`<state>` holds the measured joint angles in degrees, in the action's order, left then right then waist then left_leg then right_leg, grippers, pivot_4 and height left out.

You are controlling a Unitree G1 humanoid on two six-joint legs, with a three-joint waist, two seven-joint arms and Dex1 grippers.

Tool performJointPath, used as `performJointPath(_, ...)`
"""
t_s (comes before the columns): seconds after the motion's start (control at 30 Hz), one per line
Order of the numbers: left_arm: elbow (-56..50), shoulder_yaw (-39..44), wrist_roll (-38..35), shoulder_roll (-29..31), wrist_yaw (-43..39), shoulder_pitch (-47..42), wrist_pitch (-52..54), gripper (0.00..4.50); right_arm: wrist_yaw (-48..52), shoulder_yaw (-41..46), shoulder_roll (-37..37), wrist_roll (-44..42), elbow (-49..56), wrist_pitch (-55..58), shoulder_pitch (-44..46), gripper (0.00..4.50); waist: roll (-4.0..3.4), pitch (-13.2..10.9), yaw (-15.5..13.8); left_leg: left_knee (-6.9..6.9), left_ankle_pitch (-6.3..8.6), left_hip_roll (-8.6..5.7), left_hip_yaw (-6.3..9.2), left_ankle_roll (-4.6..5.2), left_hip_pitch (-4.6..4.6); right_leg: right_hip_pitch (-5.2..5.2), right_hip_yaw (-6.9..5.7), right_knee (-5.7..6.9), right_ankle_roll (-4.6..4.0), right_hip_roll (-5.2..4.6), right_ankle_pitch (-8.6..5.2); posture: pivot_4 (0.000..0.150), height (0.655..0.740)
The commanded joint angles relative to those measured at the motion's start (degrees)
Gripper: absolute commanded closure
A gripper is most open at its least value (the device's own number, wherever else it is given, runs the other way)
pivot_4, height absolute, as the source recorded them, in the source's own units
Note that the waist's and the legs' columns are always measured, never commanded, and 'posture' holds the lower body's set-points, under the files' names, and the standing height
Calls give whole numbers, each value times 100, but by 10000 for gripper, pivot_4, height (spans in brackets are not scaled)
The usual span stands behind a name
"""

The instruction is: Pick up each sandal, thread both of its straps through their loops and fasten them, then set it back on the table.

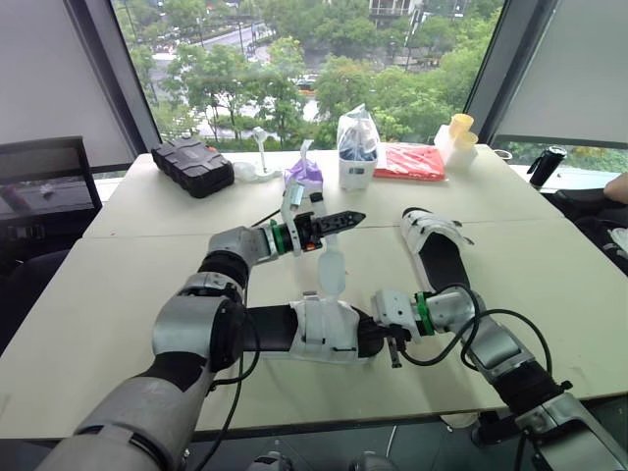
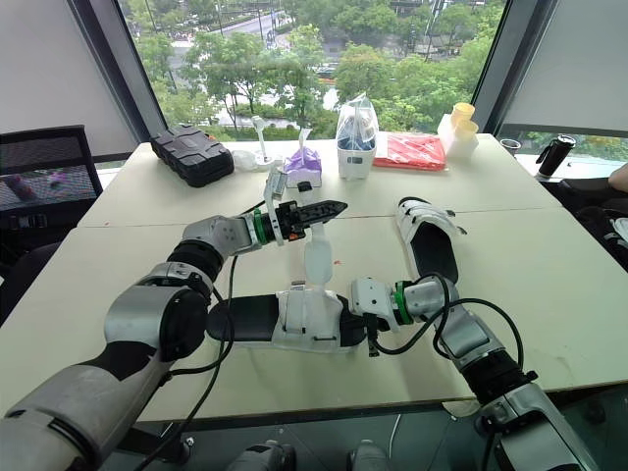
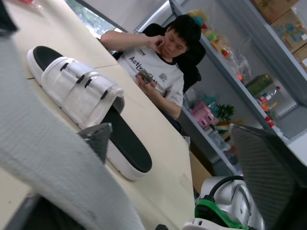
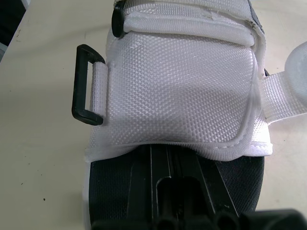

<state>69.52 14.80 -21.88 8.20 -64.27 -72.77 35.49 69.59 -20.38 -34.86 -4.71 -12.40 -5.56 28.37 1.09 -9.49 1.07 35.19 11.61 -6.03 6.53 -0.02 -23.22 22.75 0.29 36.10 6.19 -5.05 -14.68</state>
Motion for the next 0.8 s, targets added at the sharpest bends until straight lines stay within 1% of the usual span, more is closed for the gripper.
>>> performJointPath(0.03,-236,95,-93,70,-64,-129,-52,23224,-109,-220,-13,481,-450,142,-118,45000,0,0,0,0,0,0,0,0,0,0,0,0,0,0,0,1500,7400)
performJointPath(0.17,-368,77,-122,92,-165,-108,-32,43034,-107,-233,17,485,-487,134,-82,45000,0,0,2,0,-1,0,0,-1,0,0,0,0,0,0,0,1500,7400)
performJointPath(0.2,-401,76,-129,92,-184,-101,-26,44131,-106,-235,20,486,-492,131,-79,45000,0,0,3,0,-1,0,0,-1,0,0,0,0,0,0,0,1500,7400)
performJointPath(0.27,-630,-57,-70,73,-384,-11,-138,44131,-101,-235,18,481,-482,136,-81,45000,0,0,5,0,-1,0,0,-1,1,0,0,1,0,0,0,1500,7400)
performJointPath(0.4,-1571,-700,178,57,-1012,434,-455,44131,-90,-235,7,471,-458,152,-91,45000,-2,1,6,-1,-2,1,-1,-3,2,0,3,2,-1,0,1,1500,7400)
performJointPath(0.47,-2489,-1126,174,120,-1442,876,-443,44131,-88,-233,-2,470,-453,156,-97,45000,-4,2,10,-1,-2,1,-1,-4,2,0,6,2,-2,1,1,1500,7400)
performJointPath(0.57,-3940,-1678,169,299,-1819,1598,-655,44131,-82,-226,-27,462,-435,159,-121,45000,-4,3,3,-3,-2,4,-6,-4,4,1,24,2,-4,-5,1,1500,7400)
performJointPath(0.6,-4382,-1856,203,384,-1947,1852,-860,44131,-80,-223,-36,458,-425,161,-133,45000,-5,3,7,-3,-2,6,-5,-4,4,1,26,2,-6,-4,2,1500,7400)
performJointPath(0.67,-5069,-2260,509,588,-2135,2372,-1787,44131,-78,-227,-43,458,-418,157,-157,45000,-9,5,-9,-4,-2,8,-8,-5,5,2,33,1,-10,-4,3,1500,7400)
performJointPath(0.8,-5564,-2551,580,782,-2249,2720,-2467,44131,-46,-228,-47,458,-422,157,-161,45000,-10,6,-44,-2,-1,9,-9,-5,7,-1,37,-2,-21,-4,4,1500,7400)
